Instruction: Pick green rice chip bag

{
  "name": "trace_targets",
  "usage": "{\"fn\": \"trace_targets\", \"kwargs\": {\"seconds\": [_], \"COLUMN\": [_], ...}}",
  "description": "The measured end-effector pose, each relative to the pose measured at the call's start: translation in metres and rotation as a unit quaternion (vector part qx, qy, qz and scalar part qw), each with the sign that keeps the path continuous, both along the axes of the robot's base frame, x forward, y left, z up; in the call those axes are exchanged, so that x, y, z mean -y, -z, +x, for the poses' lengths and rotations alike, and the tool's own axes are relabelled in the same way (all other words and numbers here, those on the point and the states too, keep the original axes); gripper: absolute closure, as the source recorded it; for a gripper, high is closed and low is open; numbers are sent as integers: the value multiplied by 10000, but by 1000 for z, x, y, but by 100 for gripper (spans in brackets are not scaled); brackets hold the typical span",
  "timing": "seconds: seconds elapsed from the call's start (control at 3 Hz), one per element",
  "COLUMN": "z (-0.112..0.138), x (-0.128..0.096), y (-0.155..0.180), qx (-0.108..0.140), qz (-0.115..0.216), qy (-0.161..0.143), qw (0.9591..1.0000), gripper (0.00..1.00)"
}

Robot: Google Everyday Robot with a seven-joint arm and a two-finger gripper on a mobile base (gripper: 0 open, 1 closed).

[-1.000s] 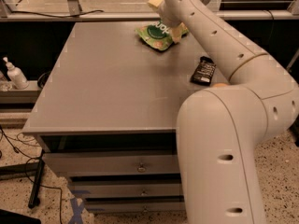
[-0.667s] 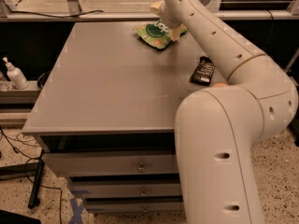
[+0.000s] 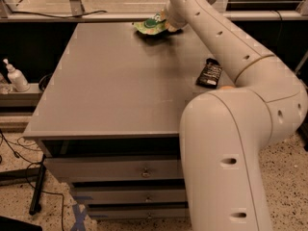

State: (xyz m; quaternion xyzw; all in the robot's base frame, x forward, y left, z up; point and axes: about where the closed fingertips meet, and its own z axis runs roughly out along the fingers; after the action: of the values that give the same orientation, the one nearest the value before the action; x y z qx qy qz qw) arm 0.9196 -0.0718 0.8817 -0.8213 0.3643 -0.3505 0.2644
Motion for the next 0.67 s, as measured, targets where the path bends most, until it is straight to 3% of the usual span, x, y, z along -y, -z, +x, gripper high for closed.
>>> {"fn": "trace_targets", "kwargs": {"seconds": [0.33,0.67], "z": [-2,-4], "x": [5,7], "y": [-14,-26], "qx": [111,229], "qz": [21,76], "qy": [82,129], "qw": [9999,9996], "gripper": [88,100]}}
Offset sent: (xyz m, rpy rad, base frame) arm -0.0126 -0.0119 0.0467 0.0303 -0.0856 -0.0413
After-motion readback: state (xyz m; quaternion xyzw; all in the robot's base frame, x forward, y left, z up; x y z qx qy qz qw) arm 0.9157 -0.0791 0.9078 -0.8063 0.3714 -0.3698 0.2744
